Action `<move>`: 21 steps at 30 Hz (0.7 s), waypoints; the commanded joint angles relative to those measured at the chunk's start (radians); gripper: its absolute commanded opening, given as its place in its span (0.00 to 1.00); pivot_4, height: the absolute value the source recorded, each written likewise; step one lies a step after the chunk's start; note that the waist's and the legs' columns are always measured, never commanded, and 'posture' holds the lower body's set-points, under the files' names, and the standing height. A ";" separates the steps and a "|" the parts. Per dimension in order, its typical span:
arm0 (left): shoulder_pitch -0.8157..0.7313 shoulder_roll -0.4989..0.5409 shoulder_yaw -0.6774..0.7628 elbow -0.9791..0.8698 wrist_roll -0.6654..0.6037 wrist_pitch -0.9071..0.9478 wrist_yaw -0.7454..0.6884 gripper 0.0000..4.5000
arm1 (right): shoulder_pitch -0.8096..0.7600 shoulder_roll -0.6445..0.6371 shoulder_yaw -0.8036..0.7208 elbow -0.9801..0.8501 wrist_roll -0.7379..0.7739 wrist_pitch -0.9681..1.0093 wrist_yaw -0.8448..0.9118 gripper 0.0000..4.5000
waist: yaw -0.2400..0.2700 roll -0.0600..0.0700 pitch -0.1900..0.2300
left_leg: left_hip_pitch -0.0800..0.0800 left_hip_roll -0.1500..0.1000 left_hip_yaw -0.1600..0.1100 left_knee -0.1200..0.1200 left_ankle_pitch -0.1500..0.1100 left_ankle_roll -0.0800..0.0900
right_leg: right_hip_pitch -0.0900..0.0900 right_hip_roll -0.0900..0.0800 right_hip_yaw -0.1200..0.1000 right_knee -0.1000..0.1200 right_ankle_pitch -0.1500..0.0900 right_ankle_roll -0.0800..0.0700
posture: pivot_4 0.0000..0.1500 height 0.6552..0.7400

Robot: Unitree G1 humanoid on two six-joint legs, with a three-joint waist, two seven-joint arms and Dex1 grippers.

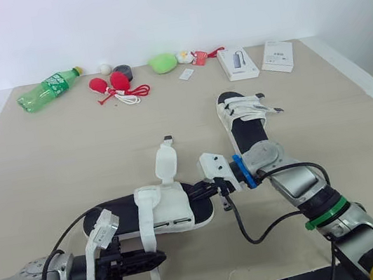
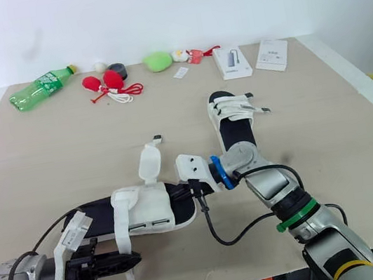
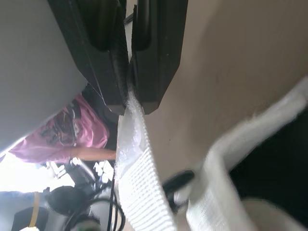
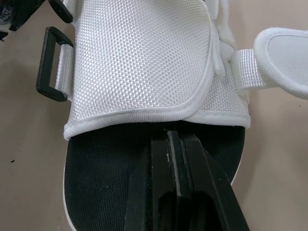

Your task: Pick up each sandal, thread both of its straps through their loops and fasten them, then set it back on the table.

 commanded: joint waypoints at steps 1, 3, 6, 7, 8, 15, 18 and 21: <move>-0.029 -0.018 0.033 -0.008 -0.044 0.015 0.023 0.01 | 0.018 -0.032 0.015 0.018 -0.038 0.024 0.001 0.00 | 0.000 0.000 0.000 | 0.000 0.000 0.000 0.000 0.000 0.000 | 0.000 0.000 0.000 0.000 0.000 0.000 | 1.00 1.00; -0.061 -0.016 0.067 -0.003 -0.096 0.039 0.036 0.01 | 0.015 -0.031 0.014 0.022 -0.038 0.022 0.002 0.00 | 0.000 0.000 0.000 | 0.000 0.000 0.000 0.000 0.000 0.000 | 0.000 0.000 0.000 0.000 0.000 0.000 | 1.00 1.00; -0.119 -0.008 0.110 0.018 -0.160 0.068 0.052 0.01 | 0.010 -0.027 0.014 0.029 -0.039 0.020 0.001 0.00 | 0.001 0.000 0.000 | 0.000 0.000 0.000 0.000 0.000 0.000 | 0.001 0.000 0.000 0.000 0.000 0.000 | 1.00 1.00; -0.144 -0.008 0.122 0.030 -0.172 0.075 0.063 0.01 | 0.008 -0.024 0.015 0.030 -0.039 0.019 0.000 0.00 | 0.001 0.000 0.000 | 0.000 0.000 0.000 0.000 0.000 0.000 | 0.001 0.000 0.000 0.000 0.000 0.000 | 1.00 1.00; -0.183 -0.009 0.132 0.051 -0.181 0.082 0.078 0.01 | 0.007 -0.022 0.016 0.032 -0.039 0.018 -0.001 0.00 | 0.001 0.000 0.000 | 0.000 0.000 0.000 0.001 0.000 0.000 | 0.001 0.000 0.000 0.000 0.000 0.000 | 1.00 1.00; -0.378 -0.078 0.147 0.142 -0.276 0.138 0.233 0.01 | 0.004 -0.016 0.014 0.037 -0.040 0.016 -0.008 0.00 | 0.003 0.000 0.000 | 0.000 0.000 -0.003 0.002 0.000 0.000 | 0.003 0.002 0.000 0.000 0.000 0.001 | 1.00 1.00; -0.435 -0.078 0.153 0.172 -0.306 0.163 0.254 0.01 | 0.008 -0.020 0.010 0.033 -0.040 0.019 -0.010 0.00 | 0.005 -0.001 0.000 | -0.002 0.000 -0.004 0.002 0.000 0.001 | 0.004 0.003 0.000 0.001 0.000 0.001 | 1.00 1.00; -0.461 -0.052 0.134 0.182 -0.284 0.185 0.230 0.01 | 0.010 -0.021 0.009 0.029 -0.041 0.021 -0.014 0.00 | 0.005 -0.001 0.000 | -0.002 0.000 -0.007 0.003 0.001 0.001 | 0.005 0.005 0.000 0.002 0.001 0.001 | 1.00 1.00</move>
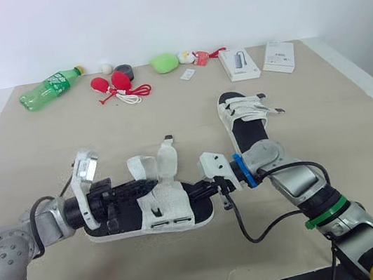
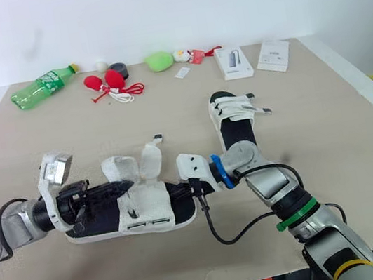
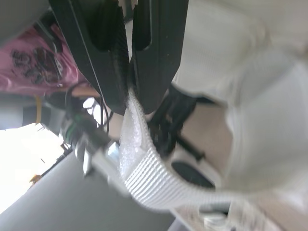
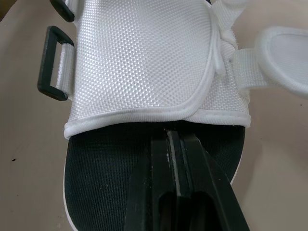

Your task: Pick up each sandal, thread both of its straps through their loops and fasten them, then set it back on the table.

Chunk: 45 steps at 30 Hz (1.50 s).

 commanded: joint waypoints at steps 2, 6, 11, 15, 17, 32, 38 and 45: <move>-0.025 0.039 -0.007 0.009 0.011 0.041 -0.036 0.01 | 0.018 -0.023 0.010 0.015 -0.040 0.022 -0.014 0.00 | 0.000 0.000 0.000 | 0.000 0.000 0.000 0.000 0.000 0.000 | 0.000 0.000 0.000 0.000 0.000 0.000 | 1.00 1.00; -0.034 0.056 -0.035 -0.005 0.020 0.078 -0.050 0.01 | 0.020 -0.024 0.008 0.012 -0.042 0.025 -0.019 0.00 | 0.000 0.000 0.000 | -0.001 0.000 0.000 0.000 0.000 0.000 | -0.001 0.000 0.000 0.000 0.000 0.000 | 1.00 1.00; -0.015 0.059 -0.069 -0.053 0.057 0.089 -0.042 0.01 | 0.020 -0.023 0.007 0.013 -0.043 0.026 -0.025 0.00 | 0.000 0.000 0.000 | -0.001 0.000 -0.001 0.001 0.000 0.000 | -0.001 0.000 0.000 0.000 0.000 0.000 | 1.00 1.00; -0.011 0.054 -0.070 -0.045 0.089 0.087 -0.029 0.01 | 0.022 -0.017 0.010 0.014 -0.044 0.025 -0.031 0.00 | 0.000 0.000 0.000 | -0.001 0.000 -0.001 0.001 0.000 0.000 | -0.001 0.000 0.000 0.000 0.000 0.000 | 1.00 1.00; -0.017 0.058 -0.075 -0.040 0.111 0.089 -0.017 0.01 | 0.021 -0.015 0.011 0.016 -0.045 0.024 -0.032 0.00 | 0.000 0.000 0.000 | -0.001 0.000 -0.001 0.001 0.000 0.000 | -0.001 0.000 0.000 0.000 0.000 0.000 | 1.00 1.00; -0.095 0.075 -0.080 -0.085 0.156 0.140 0.021 0.01 | 0.008 0.000 0.020 0.041 -0.049 0.012 -0.035 0.00 | -0.004 0.000 0.000 | -0.001 0.000 -0.003 0.001 0.000 0.000 | -0.001 0.002 0.000 0.000 0.001 -0.001 | 1.00 1.00; -0.102 0.068 -0.069 -0.103 0.104 0.186 0.047 0.01 | 0.005 0.005 0.020 0.048 -0.049 0.011 -0.036 0.00 | -0.006 0.000 0.000 | -0.001 0.000 -0.003 0.001 0.000 0.000 | -0.001 0.002 0.000 0.000 0.001 -0.001 | 1.00 1.00; -0.118 0.078 -0.072 -0.112 0.068 0.234 0.086 0.01 | 0.007 0.008 0.021 0.051 -0.052 0.008 -0.039 0.00 | -0.006 0.000 0.000 | -0.001 0.000 -0.004 0.001 0.000 0.000 | -0.001 0.002 0.000 0.000 0.001 -0.001 | 1.00 1.00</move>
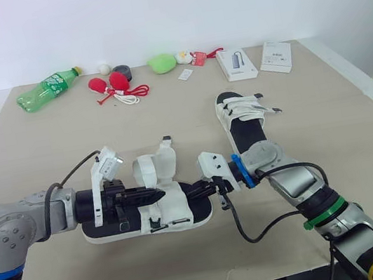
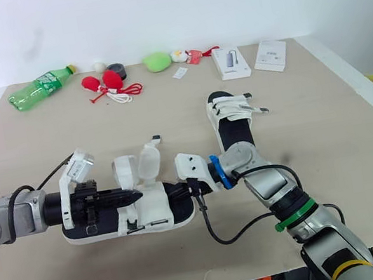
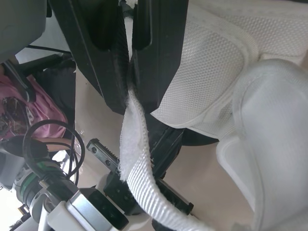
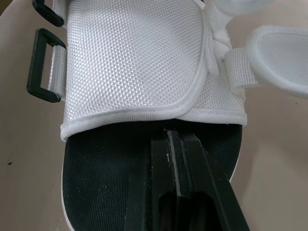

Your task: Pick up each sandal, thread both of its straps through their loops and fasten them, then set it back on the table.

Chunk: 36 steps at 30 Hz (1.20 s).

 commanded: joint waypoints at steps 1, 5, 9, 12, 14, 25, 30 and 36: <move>-0.019 0.015 0.008 -0.026 -0.022 0.023 0.018 0.01 | 0.006 -0.004 0.021 0.039 -0.052 0.009 -0.023 0.00 | 0.000 0.000 0.000 | 0.000 0.000 0.000 0.000 0.000 0.000 | 0.000 0.000 0.000 0.000 0.000 0.000 | 1.00 1.00; -0.041 0.008 0.001 -0.019 -0.023 0.044 0.052 0.01 | 0.006 -0.002 0.020 0.043 -0.054 0.007 -0.026 0.00 | 0.000 0.000 0.000 | 0.000 0.000 0.000 0.000 0.000 0.000 | 0.000 0.000 0.000 0.000 0.000 0.000 | 1.00 1.00; -0.064 0.000 -0.003 -0.019 -0.033 0.064 0.086 0.01 | 0.009 -0.003 0.020 0.046 -0.057 0.003 -0.027 0.00 | -0.001 0.000 0.000 | 0.000 0.000 -0.001 0.000 0.000 0.000 | 0.000 0.001 0.000 0.000 0.000 0.000 | 1.00 1.00; -0.079 0.001 -0.003 -0.023 -0.045 0.080 0.104 0.01 | 0.009 -0.004 0.020 0.050 -0.059 -0.001 -0.026 0.00 | -0.001 0.000 0.000 | 0.000 0.000 -0.001 0.000 0.000 0.000 | 0.000 0.001 0.000 0.000 0.000 0.000 | 1.00 1.00; -0.088 0.002 0.000 -0.023 -0.059 0.090 0.116 0.01 | 0.009 -0.005 0.020 0.053 -0.061 -0.004 -0.025 0.00 | -0.001 0.000 0.000 | 0.000 0.000 -0.001 0.000 0.000 0.000 | 0.000 0.001 0.000 0.000 0.000 0.000 | 1.00 1.00; -0.119 0.002 -0.002 -0.016 -0.125 0.127 0.158 0.01 | 0.006 -0.002 0.022 0.058 -0.064 -0.013 -0.026 0.00 | -0.001 0.000 0.000 | 0.000 0.000 -0.001 0.001 0.000 0.000 | 0.000 0.001 0.000 0.000 0.001 0.000 | 1.00 1.00; -0.094 0.002 -0.024 -0.036 -0.108 0.126 0.171 0.01 | 0.006 0.000 0.020 0.057 -0.064 -0.011 -0.030 0.00 | -0.001 0.000 0.000 | 0.000 0.000 -0.002 0.001 0.000 0.000 | 0.000 0.001 0.000 0.000 0.001 0.000 | 1.00 1.00; -0.069 -0.010 -0.042 -0.065 -0.108 0.121 0.218 0.01 | 0.007 0.001 0.020 0.056 -0.064 -0.007 -0.031 0.00 | -0.001 0.000 0.000 | 0.000 0.000 -0.002 0.001 0.000 0.000 | 0.001 0.002 0.001 0.000 0.001 0.000 | 1.00 1.00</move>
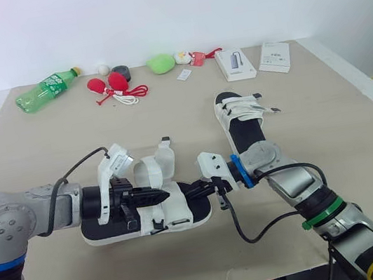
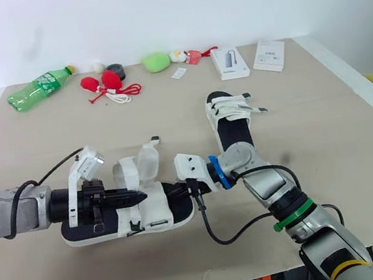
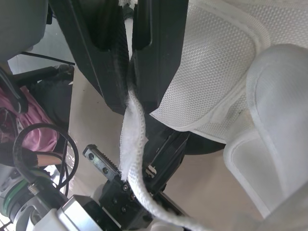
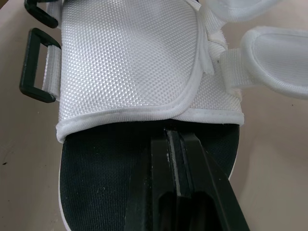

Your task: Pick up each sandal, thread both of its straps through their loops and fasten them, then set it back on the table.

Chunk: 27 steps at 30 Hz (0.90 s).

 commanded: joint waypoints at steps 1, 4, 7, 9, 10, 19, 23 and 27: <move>0.016 -0.003 -0.017 -0.045 0.004 0.002 0.038 0.01 | 0.008 -0.008 0.020 0.038 -0.056 0.021 -0.027 0.00 | 0.000 0.000 0.000 | 0.000 0.000 0.000 0.000 0.000 0.000 | 0.000 0.000 0.000 0.000 0.000 0.000 | 1.00 1.00; 0.016 -0.007 -0.028 -0.058 0.026 0.003 0.088 0.01 | 0.005 -0.004 0.021 0.045 -0.057 0.018 -0.027 0.00 | 0.000 0.000 0.000 | 0.000 0.000 0.000 0.000 0.000 0.000 | 0.000 0.000 0.000 0.000 0.000 0.000 | 1.00 1.00; 0.006 -0.002 -0.034 -0.070 0.040 0.007 0.130 0.01 | 0.003 -0.001 0.022 0.049 -0.058 0.016 -0.028 0.00 | -0.001 0.000 0.000 | 0.000 0.000 0.000 0.000 0.000 0.000 | 0.000 0.000 0.000 0.000 0.000 0.000 | 1.00 1.00; 0.001 0.009 -0.032 -0.074 0.051 0.014 0.155 0.01 | 0.003 0.001 0.023 0.049 -0.058 0.016 -0.027 0.00 | -0.001 0.000 0.000 | 0.000 0.000 0.000 0.000 0.000 0.000 | 0.000 0.000 0.000 0.000 0.000 0.000 | 1.00 1.00; -0.002 0.013 -0.029 -0.075 0.051 0.018 0.165 0.01 | 0.003 0.001 0.023 0.049 -0.058 0.016 -0.027 0.00 | -0.001 0.000 0.000 | 0.001 0.000 0.000 0.000 0.000 0.000 | 0.000 0.001 0.000 0.000 0.000 0.000 | 1.00 1.00; 0.022 0.027 0.061 -0.060 -0.119 -0.010 0.155 0.16 | -0.001 0.005 0.026 0.058 -0.059 0.010 -0.024 0.00 | -0.002 0.000 0.000 | 0.001 0.000 -0.001 0.001 0.000 0.000 | 0.000 0.001 0.001 0.000 0.002 -0.001 | 1.00 1.00; 0.052 0.056 0.089 -0.090 -0.060 -0.079 0.039 0.46 | -0.003 0.006 0.028 0.060 -0.060 0.008 -0.023 0.00 | -0.002 0.000 0.000 | 0.001 0.000 -0.001 0.001 0.000 0.000 | -0.001 0.001 0.001 0.000 0.002 -0.001 | 1.00 1.00; 0.124 0.081 0.087 -0.100 0.042 -0.170 -0.096 0.46 | -0.003 0.007 0.029 0.061 -0.060 0.007 -0.022 0.00 | -0.003 0.000 0.000 | 0.002 0.000 -0.001 0.001 0.000 -0.001 | -0.001 0.001 0.001 0.000 0.002 -0.001 | 1.00 1.00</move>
